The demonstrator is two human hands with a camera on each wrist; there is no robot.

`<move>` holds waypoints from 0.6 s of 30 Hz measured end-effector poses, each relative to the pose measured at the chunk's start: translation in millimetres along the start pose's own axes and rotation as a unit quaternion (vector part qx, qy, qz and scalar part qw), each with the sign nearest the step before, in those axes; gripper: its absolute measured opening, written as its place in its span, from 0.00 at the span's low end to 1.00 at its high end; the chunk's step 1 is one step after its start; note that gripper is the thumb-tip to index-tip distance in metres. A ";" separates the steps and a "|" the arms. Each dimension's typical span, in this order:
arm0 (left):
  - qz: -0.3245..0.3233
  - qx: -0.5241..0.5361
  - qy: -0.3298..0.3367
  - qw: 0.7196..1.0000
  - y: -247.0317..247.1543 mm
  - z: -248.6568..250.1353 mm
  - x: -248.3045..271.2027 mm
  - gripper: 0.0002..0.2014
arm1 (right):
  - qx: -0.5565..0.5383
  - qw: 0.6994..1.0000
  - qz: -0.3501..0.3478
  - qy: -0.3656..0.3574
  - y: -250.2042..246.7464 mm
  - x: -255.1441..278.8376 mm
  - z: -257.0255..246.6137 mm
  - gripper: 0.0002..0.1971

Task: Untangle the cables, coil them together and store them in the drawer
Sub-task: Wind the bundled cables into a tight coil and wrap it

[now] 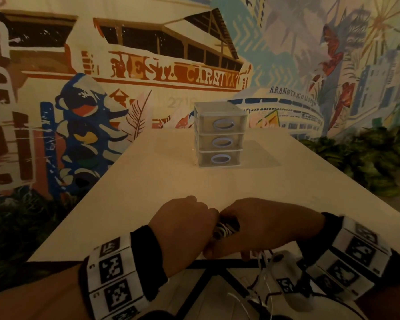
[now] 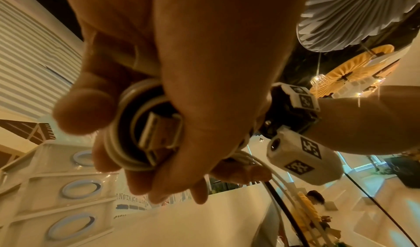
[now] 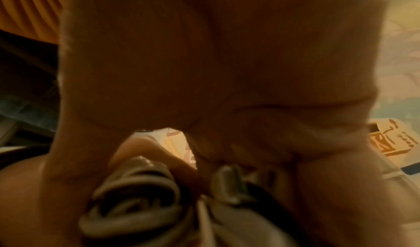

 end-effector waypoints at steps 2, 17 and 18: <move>-0.007 -0.006 -0.009 1.000 1.8 2.6 -2.1 0.08 | 0.025 0.999 -0.014 0.018 0.4 -3.3 -3.2 0.23; -0.018 0.011 -0.018 1.000 13.4 -2.9 -2.2 0.08 | 0.110 0.994 0.014 0.009 27.2 -12.8 -10.8 0.22; -0.029 0.017 -0.012 0.999 13.0 -5.7 -2.6 0.08 | 0.113 0.993 0.013 0.010 26.9 -13.3 -11.2 0.21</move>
Point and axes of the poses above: each hand's wrist, its own x-axis away from the middle knuckle, its own y-axis out of the palm, z = x × y, the point moved 6 cm from there along -x, towards the middle knuckle, and after that the axes turned 5 degrees about y, right-handed, at the moved point
